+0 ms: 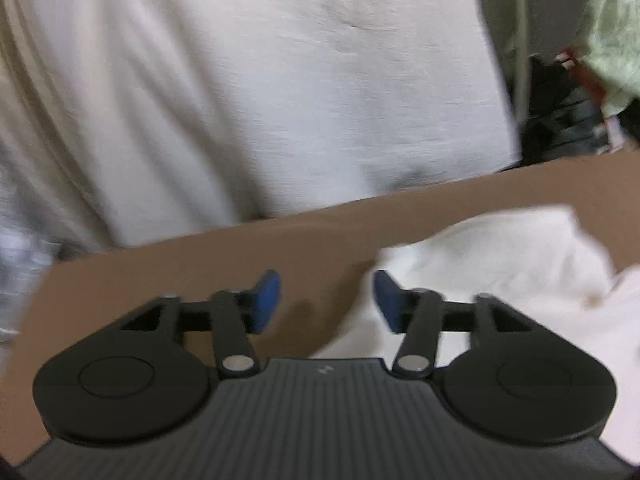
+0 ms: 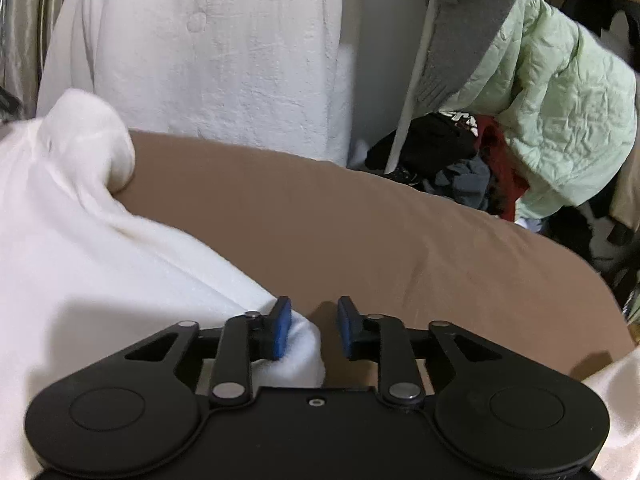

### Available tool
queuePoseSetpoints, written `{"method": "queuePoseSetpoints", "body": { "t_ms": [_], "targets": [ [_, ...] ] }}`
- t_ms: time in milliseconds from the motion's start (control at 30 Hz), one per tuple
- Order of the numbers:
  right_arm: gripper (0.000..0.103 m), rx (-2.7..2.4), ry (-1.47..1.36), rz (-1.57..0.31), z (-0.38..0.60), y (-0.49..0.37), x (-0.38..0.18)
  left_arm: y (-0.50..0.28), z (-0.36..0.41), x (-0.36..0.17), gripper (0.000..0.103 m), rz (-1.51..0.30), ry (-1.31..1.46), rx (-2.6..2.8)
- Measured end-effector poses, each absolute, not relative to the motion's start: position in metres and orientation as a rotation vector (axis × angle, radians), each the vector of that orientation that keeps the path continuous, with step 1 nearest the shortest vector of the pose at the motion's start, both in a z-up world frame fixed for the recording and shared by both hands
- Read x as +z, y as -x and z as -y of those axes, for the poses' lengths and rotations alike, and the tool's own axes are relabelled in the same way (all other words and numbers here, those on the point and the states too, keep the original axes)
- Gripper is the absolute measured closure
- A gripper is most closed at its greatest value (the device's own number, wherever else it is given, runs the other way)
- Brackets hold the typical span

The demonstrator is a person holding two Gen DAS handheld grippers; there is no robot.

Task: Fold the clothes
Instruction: 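Open both grippers and release the fleece onto the table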

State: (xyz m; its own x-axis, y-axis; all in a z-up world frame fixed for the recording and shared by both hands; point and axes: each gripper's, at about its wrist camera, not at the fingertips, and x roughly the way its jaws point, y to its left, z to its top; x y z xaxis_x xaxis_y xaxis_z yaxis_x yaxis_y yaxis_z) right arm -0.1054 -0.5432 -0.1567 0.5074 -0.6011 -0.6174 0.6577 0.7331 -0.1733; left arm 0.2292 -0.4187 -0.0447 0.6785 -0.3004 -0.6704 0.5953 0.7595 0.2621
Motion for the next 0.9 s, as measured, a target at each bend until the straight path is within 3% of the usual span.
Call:
{"method": "queuePoseSetpoints", "body": {
  "t_ms": [133, 233, 367, 533, 600, 633, 733, 800, 900],
  "targets": [
    [0.041, -0.861, 0.043, -0.704, 0.529, 0.105, -0.144, -0.218, 0.332, -0.03, 0.036, -0.728, -0.381, -0.443],
    [0.04, -0.911, 0.079, -0.675, 0.521, 0.112, -0.129, -0.212, 0.262, -0.033, 0.034, -0.779, -0.29, -0.334],
    [0.039, -0.875, -0.029, -0.62, 0.516, 0.127, -0.11, -0.168, 0.198, -0.054, 0.033, -0.726, -0.375, -0.204],
    [0.038, -0.8, -0.216, -0.587, 0.52, 0.139, -0.094, -0.149, 0.115, -0.078, 0.029, -0.879, -0.088, -0.18],
    [0.039, -0.74, -0.342, -0.572, 0.527, 0.148, -0.093, -0.149, 0.097, -0.092, 0.028, -0.96, -0.036, -0.21],
    [0.045, -0.629, -0.483, -0.566, 0.532, 0.159, -0.097, -0.147, 0.093, -0.1, 0.028, -0.978, -0.027, -0.215],
    [0.047, -0.323, -0.832, -0.548, 0.538, 0.189, -0.113, -0.134, 0.08, -0.123, 0.028, -0.955, 0.057, -0.196],
    [0.046, -0.294, -0.848, -0.559, 0.527, 0.205, -0.112, -0.139, 0.069, -0.137, 0.027, -0.956, 0.165, -0.195],
    [0.045, -0.395, -0.775, -0.6, 0.515, 0.224, -0.098, -0.154, 0.056, -0.138, 0.017, -0.939, 0.245, -0.227]
  ]
}}
